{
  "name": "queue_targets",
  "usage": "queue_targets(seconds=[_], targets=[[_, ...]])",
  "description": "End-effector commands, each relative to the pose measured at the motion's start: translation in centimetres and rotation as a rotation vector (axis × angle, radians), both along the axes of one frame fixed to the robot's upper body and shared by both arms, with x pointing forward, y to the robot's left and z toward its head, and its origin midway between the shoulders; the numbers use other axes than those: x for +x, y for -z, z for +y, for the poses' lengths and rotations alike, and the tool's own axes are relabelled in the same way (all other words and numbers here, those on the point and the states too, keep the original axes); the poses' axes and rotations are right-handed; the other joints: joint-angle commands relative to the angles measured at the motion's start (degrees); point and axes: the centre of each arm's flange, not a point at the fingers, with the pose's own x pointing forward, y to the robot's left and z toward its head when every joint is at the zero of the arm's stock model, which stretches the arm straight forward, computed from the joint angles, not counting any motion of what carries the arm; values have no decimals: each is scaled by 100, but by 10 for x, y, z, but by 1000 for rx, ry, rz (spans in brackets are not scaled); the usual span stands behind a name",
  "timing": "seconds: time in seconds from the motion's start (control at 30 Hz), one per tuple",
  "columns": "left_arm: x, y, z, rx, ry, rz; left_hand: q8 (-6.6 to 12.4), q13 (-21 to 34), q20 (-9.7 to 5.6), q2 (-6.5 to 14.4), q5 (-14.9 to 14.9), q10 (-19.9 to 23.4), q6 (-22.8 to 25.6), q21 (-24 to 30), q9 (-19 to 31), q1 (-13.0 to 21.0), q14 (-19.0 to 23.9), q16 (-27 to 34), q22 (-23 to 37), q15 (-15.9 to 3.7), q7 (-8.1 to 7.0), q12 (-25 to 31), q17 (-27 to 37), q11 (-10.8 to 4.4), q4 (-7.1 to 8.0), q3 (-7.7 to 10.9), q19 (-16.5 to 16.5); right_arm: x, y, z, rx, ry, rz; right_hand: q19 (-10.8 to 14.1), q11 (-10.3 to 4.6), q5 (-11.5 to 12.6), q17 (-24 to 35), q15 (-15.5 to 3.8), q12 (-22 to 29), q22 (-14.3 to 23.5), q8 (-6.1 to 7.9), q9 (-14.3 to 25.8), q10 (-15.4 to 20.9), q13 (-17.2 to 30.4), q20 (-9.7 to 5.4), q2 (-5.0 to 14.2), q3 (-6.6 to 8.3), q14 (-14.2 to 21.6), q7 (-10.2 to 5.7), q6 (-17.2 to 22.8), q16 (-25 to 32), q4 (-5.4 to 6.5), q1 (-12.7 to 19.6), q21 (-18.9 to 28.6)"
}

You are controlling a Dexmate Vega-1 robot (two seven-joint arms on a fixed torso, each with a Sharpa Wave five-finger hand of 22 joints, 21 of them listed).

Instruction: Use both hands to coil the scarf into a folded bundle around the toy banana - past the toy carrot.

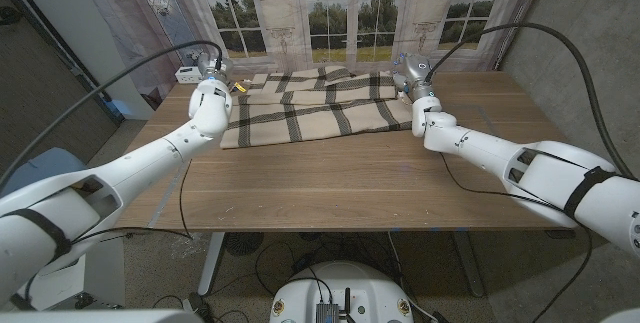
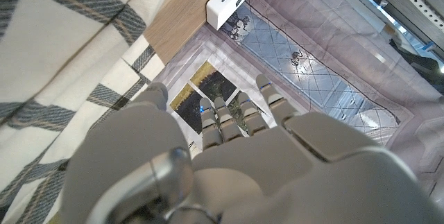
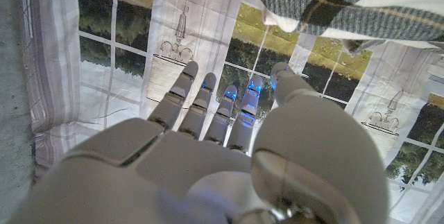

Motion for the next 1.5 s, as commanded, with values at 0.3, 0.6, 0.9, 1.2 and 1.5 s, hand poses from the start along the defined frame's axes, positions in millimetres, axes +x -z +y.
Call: queue_targets(seconds=[0.3,0.6,0.9,1.2,1.5], targets=[[-21,31,-14,-178,161,18,-205,3,85,52,-41,-188,-228,-44,-97,-339,-112,0,42,-103,64,-21,38,105,166,-71,-92,-43,5,-2,-26,-111,145,142,103,-79,72,-475,6,19,-30,15,-184,28,5,5,24,114,66,-609,68,51,-320,47],[-28,45,-15,-248,214,57,-338,0,104,15,-60,-362,-414,-111,-163,-712,-233,-2,61,12,105,-23,49,209,334,-239,-261,-49,13,-6,-60,-155,279,-42,132,-72,92,-346,-34,25,-25,16,-536,30,4,-44,5,-267,65,-1138,-74,52,-567,-38],[-29,58,-18,-293,247,98,-398,-3,217,-129,-67,-547,-584,-196,-195,-1085,-398,-16,78,124,127,-32,53,302,446,-452,-480,-56,24,-11,-65,-165,388,-136,215,-64,96,-272,-39,30,-22,16,-819,31,11,-54,42,-502,91,-1561,-142,-3,-653,-73],[-26,68,-20,-332,279,148,-424,-6,327,-186,-59,-710,-751,-245,-207,-1335,-522,-16,90,328,95,-38,50,310,489,-578,-605,-59,33,-13,-72,-156,504,-649,216,-56,98,-107,-50,33,-2,14,-1230,33,256,-177,38,-906,71,-2040,-213,-91,-814,-223],[-21,75,-20,-379,307,198,-450,-10,424,-199,-46,-861,-927,-288,-213,-1455,-539,0,95,374,49,-54,45,310,487,-634,-710,-55,40,-12,-69,-144,623,-807,237,-47,84,10,-29,29,20,13,-1440,33,658,-268,43,-1192,86,-2301,-231,-159,-922,-215]])
